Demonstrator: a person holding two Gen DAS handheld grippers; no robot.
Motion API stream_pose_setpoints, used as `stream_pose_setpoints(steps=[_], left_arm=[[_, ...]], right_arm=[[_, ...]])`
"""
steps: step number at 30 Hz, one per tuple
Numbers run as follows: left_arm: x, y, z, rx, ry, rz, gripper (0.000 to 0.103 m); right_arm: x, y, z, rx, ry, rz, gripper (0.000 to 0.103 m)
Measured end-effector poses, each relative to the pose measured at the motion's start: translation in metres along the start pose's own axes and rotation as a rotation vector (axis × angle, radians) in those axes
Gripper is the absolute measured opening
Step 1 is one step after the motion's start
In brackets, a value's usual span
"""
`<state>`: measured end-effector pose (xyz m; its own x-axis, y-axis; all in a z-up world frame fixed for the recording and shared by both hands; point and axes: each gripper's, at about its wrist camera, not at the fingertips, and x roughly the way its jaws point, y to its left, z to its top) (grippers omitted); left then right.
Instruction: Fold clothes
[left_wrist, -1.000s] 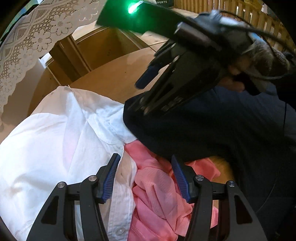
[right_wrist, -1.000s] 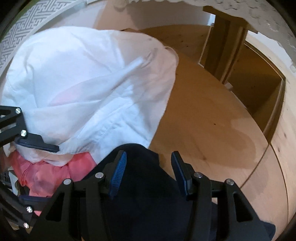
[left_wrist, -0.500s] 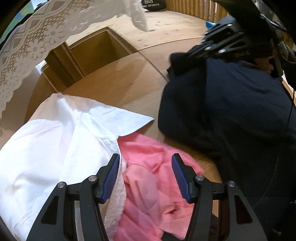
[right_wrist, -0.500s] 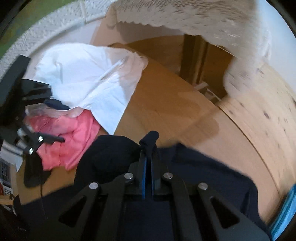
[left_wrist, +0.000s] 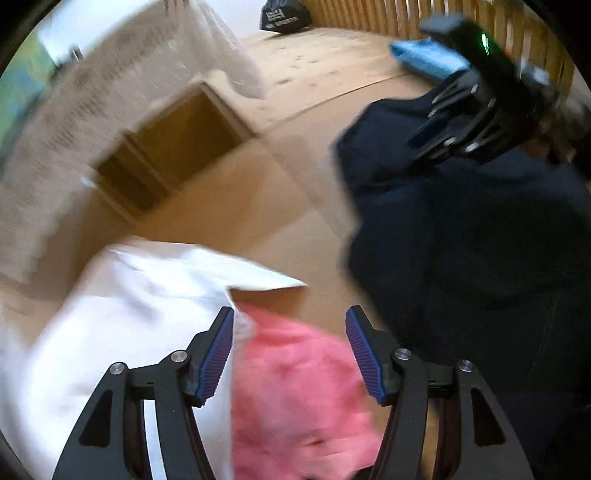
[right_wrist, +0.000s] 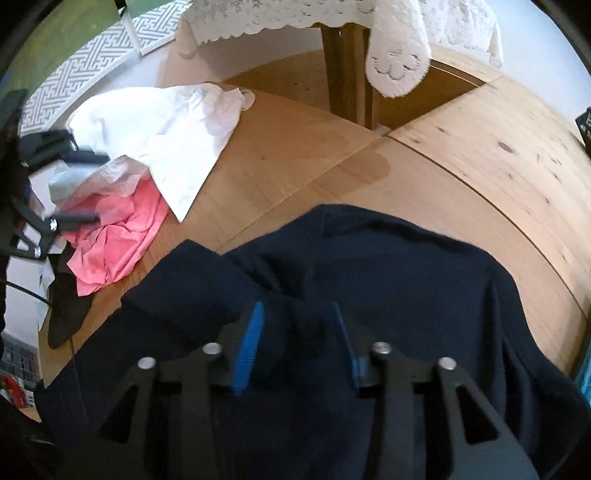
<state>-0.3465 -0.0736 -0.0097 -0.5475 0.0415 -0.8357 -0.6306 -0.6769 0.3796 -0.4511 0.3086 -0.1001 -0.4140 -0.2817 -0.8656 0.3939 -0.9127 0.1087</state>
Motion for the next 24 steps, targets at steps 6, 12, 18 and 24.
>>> stream_pose_setpoints(steps=[6, 12, 18, 24], left_arm=[[-0.023, 0.022, -0.004, -0.073, -0.025, -0.013, 0.059], [0.039, -0.009, 0.028, -0.044, 0.021, -0.257, 0.059], [0.091, -0.045, 0.041, -0.042, 0.087, -0.38, 0.058], [0.091, -0.046, 0.039, -0.06, 0.07, -0.446, 0.011]], right_arm=[[0.018, 0.001, -0.007, 0.015, 0.049, -0.014, 0.04], [0.001, 0.014, -0.012, -0.039, -0.021, 0.005, 0.009], [-0.018, 0.015, -0.013, -0.073, -0.105, 0.002, 0.007], [-0.037, 0.013, 0.003, -0.058, -0.202, -0.009, 0.006]])
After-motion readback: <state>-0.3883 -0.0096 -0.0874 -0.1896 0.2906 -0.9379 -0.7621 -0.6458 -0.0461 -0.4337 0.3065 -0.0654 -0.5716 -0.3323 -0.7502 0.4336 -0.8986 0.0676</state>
